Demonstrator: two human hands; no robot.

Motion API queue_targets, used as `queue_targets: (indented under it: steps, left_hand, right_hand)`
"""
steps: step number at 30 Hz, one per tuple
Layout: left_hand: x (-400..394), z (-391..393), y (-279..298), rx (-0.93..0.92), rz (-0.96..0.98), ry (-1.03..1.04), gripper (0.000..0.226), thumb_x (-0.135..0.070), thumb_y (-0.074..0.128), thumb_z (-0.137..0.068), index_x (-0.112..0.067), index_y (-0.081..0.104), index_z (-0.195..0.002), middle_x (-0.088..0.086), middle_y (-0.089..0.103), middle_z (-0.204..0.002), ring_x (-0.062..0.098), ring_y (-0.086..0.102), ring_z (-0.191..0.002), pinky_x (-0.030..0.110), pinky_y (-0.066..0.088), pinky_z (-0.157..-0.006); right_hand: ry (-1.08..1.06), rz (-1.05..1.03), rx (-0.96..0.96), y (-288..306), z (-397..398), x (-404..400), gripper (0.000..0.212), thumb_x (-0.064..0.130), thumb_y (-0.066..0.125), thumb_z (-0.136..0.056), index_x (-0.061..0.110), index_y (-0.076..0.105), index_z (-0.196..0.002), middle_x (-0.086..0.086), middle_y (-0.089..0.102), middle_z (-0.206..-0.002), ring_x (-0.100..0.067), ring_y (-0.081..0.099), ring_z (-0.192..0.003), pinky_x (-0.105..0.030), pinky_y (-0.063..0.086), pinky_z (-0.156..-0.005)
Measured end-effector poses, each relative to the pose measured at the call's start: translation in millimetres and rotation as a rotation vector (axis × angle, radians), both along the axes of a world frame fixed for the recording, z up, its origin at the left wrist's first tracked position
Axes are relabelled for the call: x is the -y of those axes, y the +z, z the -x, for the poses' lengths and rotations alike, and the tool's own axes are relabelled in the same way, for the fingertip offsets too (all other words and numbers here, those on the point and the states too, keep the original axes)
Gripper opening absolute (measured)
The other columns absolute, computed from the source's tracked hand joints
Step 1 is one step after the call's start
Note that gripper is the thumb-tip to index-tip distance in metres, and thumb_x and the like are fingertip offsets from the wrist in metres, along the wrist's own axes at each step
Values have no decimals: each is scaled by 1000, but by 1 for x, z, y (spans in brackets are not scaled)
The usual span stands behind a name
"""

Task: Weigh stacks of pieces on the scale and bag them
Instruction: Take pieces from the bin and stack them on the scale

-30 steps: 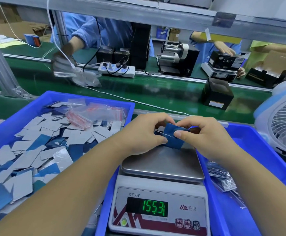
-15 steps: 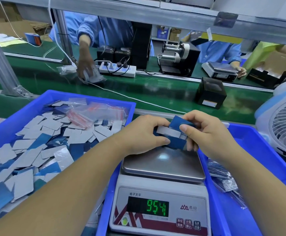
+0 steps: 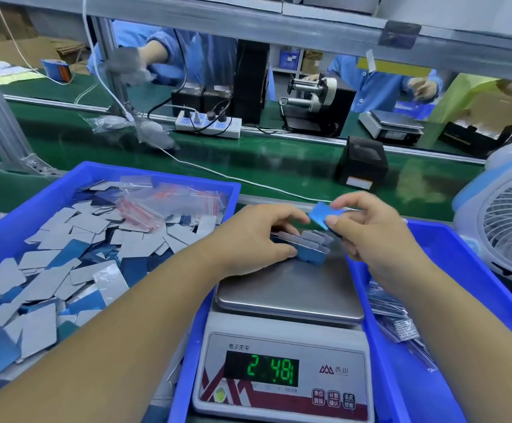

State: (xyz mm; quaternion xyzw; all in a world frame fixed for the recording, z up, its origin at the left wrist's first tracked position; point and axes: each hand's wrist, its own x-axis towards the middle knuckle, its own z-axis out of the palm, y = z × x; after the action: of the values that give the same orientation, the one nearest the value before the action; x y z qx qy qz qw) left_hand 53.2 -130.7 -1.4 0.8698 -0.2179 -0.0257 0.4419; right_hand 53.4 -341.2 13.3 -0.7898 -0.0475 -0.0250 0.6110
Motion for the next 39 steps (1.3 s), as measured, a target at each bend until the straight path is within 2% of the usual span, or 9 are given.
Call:
queue_targets:
  steps: [6, 12, 16, 19, 22, 26, 29, 33, 39]
  left_hand:
    - [1, 0, 1, 13, 29, 25, 46, -18, 78, -80, -40, 47, -105, -16, 64, -101, 10, 65, -96, 41, 53, -90]
    - [2, 1, 3, 54, -115, -12, 21, -23, 73, -87, -35, 69, -104, -21, 67, -93, -3, 59, -89, 19, 47, -81]
    - [0, 0, 4, 75, -192, -15, 15, -28, 68, -91, -32, 67, -105, -18, 64, -93, 1, 54, -91, 21, 44, -83]
    - [-2, 0, 4, 68, -189, -16, 18, -24, 66, -92, -30, 65, -110, -18, 66, -99, 3, 56, -93, 24, 45, -85]
    - [-1, 1, 4, 45, -181, -15, 31, -22, 63, -93, -31, 61, -123, -17, 65, -115, 3, 56, -104, 21, 43, -90]
    - [2, 3, 4, 34, -176, -42, 34, -18, 61, -94, -33, 59, -125, -18, 64, -116, 0, 56, -105, 20, 43, -92]
    - [2, 3, 3, 42, -179, -39, 33, -16, 61, -94, -31, 61, -125, -19, 64, -122, -5, 54, -108, 10, 38, -93]
    - [3, 1, 1, 69, -201, -34, 34, -18, 61, -94, -33, 61, -126, -20, 63, -124, -7, 51, -105, 0, 35, -85]
    - [3, 0, 1, 103, -168, -44, 37, -17, 62, -95, -27, 62, -130, -22, 58, -109, -11, 45, -98, -5, 32, -80]
  right_hand:
    - [76, 146, -161, -6, 2, -12, 12, 14, 63, -93, 17, 68, -82, 9, 55, -51, -2, 37, -36, -13, 28, -35]
    - [96, 357, -168, -4, 3, -13, 23, 21, 56, -93, 25, 75, -80, 8, 48, -48, -9, 33, -42, -18, 26, -41]
    - [27, 151, -82, -4, 4, -13, 27, 22, 51, -99, 22, 71, -80, 7, 54, -51, -11, 34, -40, -17, 25, -38]
    - [114, 83, 127, 0, 10, -14, 20, 20, 59, -97, 31, 73, -89, 11, 70, -78, -1, 47, -45, -11, 36, -45]
    - [182, 338, 380, -2, 13, -17, 27, 11, 68, -91, 36, 74, -100, 15, 64, -75, -5, 48, -59, -11, 38, -59]
    - [185, 582, 535, 5, 13, -10, 26, 0, 69, -87, 21, 78, -100, 10, 64, -76, -4, 57, -74, -12, 40, -69]
    - [142, 692, 556, 12, 11, 1, 21, -1, 70, -83, 17, 78, -90, 15, 67, -77, 2, 57, -71, -7, 39, -64]
    - [133, 630, 481, 10, 10, 6, 21, 0, 69, -84, 20, 75, -87, 23, 61, -62, -2, 53, -57, -8, 37, -55]
    - [125, 534, 426, 2, 9, -4, 23, 6, 65, -88, 29, 69, -87, 17, 62, -74, -8, 51, -55, -14, 40, -54]
